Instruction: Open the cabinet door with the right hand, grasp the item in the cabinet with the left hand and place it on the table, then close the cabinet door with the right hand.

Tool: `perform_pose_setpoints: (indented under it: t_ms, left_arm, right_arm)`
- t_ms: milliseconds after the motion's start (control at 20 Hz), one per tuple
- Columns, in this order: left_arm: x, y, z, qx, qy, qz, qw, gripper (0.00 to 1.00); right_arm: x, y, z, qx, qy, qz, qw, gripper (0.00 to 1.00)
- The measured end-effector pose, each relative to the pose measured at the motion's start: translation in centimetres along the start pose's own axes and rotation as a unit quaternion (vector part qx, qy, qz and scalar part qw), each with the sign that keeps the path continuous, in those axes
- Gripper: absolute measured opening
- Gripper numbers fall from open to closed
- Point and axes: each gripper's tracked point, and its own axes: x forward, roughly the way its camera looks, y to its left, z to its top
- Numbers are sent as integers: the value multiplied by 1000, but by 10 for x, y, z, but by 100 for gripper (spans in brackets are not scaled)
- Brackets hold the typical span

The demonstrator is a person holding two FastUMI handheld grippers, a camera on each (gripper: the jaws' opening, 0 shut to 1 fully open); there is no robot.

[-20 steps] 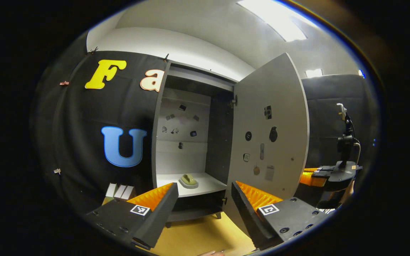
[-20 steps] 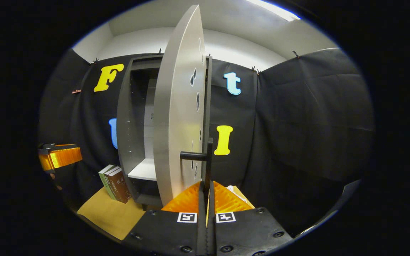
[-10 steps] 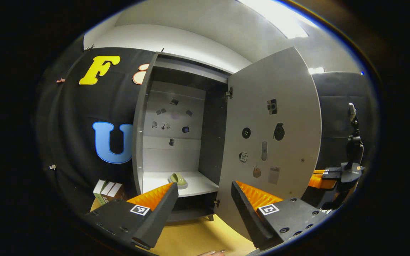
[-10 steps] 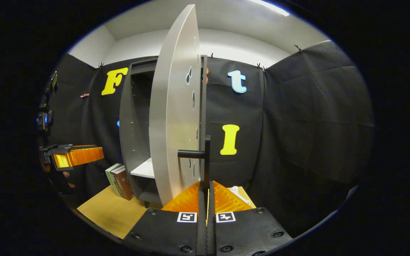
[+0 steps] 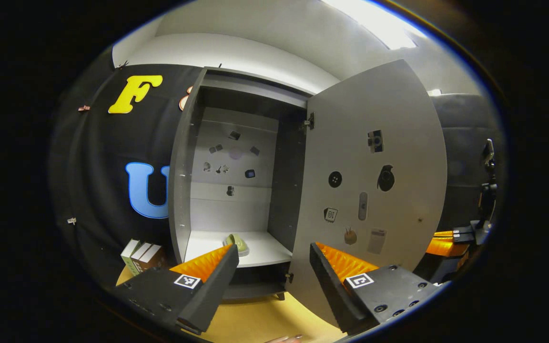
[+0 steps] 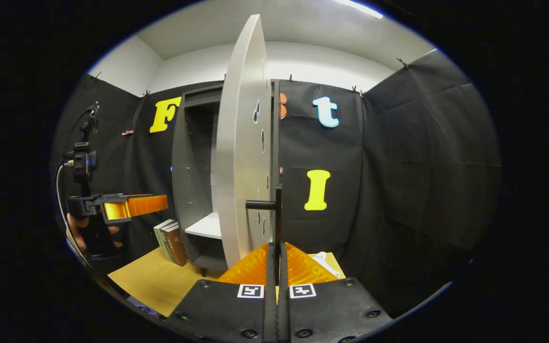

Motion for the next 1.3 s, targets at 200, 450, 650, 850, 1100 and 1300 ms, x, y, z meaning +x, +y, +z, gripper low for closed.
perform_pose_setpoints:
  t_ms: [200,450,650,850,1100,1300]
  left_arm:
    - [3,26,2,13,6,-2,1000,95]
    - [15,49,-3,40,14,-16,999,95]
    - [55,59,-7,43,18,-18,999,95]
    - [120,67,-13,33,39,-3,999,95]
    - [212,81,-25,25,80,16,996,95]
    - [260,87,-44,25,126,24,991,95]
  right_arm:
    - [-35,-25,13,19,-27,-78,996,5]
    - [-73,-35,2,23,-30,-165,986,50]
    - [-78,-61,-3,12,-24,-219,975,89]
    - [-56,-111,4,-23,-28,-245,969,91]
    - [-7,-180,-1,-46,-29,-258,965,92]
    - [29,-217,-19,-28,-8,-257,966,93]
